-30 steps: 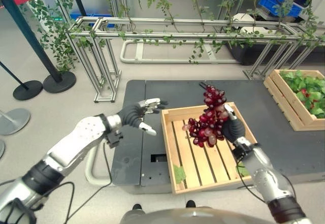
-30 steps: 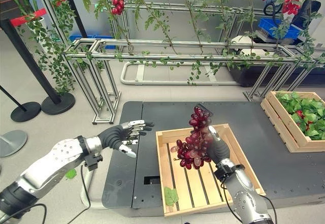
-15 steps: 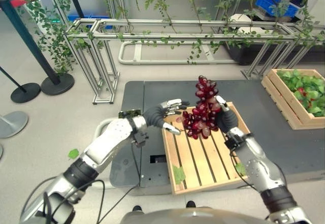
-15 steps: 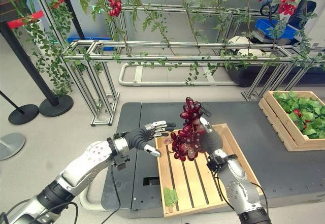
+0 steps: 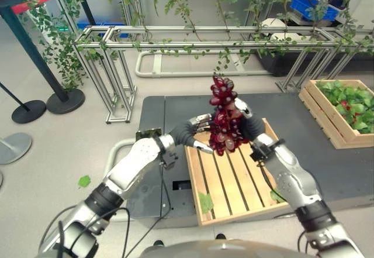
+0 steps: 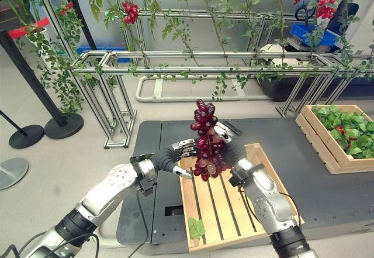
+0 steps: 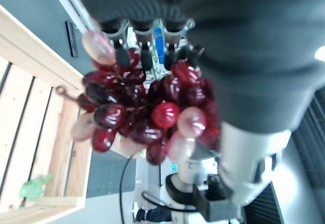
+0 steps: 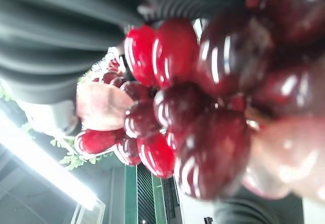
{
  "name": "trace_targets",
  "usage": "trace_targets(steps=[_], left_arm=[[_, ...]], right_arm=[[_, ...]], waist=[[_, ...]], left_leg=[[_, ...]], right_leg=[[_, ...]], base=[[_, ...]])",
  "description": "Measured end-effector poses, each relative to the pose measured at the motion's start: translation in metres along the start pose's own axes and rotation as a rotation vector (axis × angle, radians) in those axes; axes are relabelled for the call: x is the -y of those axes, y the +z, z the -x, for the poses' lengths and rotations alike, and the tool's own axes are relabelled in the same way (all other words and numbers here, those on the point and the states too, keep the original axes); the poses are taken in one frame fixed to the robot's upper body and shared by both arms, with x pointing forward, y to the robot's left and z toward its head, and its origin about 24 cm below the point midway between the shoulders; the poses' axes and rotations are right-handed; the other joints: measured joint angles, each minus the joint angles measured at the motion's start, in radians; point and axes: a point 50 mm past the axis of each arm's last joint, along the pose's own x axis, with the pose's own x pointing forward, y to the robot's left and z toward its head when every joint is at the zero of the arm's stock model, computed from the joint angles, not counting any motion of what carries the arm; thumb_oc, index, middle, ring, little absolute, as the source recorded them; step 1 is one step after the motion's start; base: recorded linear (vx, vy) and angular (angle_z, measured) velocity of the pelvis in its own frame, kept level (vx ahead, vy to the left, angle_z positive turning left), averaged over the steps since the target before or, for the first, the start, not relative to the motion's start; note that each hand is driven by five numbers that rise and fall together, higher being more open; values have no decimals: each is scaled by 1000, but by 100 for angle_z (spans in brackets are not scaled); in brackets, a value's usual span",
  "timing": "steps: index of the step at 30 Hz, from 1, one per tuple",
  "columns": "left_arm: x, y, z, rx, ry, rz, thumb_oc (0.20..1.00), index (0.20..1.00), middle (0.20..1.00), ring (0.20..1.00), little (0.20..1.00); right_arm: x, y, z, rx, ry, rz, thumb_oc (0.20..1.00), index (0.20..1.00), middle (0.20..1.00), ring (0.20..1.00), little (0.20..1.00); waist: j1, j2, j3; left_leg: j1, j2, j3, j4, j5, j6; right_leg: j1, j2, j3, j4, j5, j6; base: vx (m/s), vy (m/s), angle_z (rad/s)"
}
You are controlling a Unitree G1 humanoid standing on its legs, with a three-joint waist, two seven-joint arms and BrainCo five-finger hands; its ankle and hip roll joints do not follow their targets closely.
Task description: Pick up the fruits from the basket on one side to the basket on the other side
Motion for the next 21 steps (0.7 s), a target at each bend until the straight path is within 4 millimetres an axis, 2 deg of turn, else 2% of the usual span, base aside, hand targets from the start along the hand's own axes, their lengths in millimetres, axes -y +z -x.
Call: trace_targets(steps=[21], left_arm=[[3, -8, -6, -15, 39, 41, 1000, 1000, 1000, 1000, 1000]], right_arm=[[-15, -8, -9, -58, 76, 52, 200, 200, 200, 200, 200]], waist=[[2, 0, 0]], left_leg=[[-1, -1, -1, -1, 0, 0]], right_leg=[[-9, 0, 7, 0, 4, 0]], base=[[0, 1, -1]])
